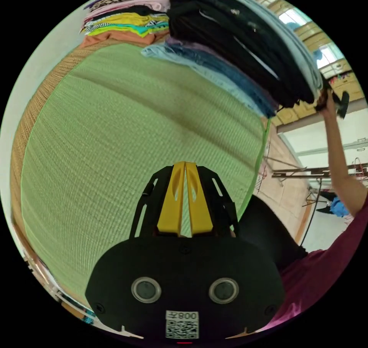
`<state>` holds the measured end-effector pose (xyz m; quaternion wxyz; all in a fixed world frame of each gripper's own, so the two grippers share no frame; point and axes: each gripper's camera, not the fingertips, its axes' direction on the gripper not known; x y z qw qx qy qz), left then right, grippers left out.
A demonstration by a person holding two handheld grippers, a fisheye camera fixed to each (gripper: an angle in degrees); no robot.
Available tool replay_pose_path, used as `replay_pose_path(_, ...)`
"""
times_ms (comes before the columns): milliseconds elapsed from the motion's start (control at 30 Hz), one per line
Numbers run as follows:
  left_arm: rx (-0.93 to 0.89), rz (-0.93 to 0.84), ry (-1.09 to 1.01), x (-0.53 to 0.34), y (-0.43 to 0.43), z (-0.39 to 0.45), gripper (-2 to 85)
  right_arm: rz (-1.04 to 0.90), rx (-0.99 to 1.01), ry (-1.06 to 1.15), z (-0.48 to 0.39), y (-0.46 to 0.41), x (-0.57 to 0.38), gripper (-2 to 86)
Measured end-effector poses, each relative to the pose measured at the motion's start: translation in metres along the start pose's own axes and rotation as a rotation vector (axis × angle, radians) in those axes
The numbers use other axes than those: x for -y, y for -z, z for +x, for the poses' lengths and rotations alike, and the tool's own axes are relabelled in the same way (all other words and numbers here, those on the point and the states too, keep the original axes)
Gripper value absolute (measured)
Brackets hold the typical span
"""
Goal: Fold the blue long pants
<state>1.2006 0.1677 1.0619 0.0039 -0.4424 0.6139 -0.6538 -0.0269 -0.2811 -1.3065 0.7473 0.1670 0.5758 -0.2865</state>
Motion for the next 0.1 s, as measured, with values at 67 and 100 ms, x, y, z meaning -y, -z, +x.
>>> replay_pose_path(67, 0.06, -0.038, -0.022, -0.014, -0.014, 0.017, 0.1, -0.048, -0.042, 0.016, 0.015, -0.025, 0.029, 6.1)
replay_pose_path(100, 0.062, -0.018, -0.015, -0.018, -0.012, 0.019, 0.2, -0.095, -0.069, 0.038, 0.021, -0.044, 0.047, 6.9)
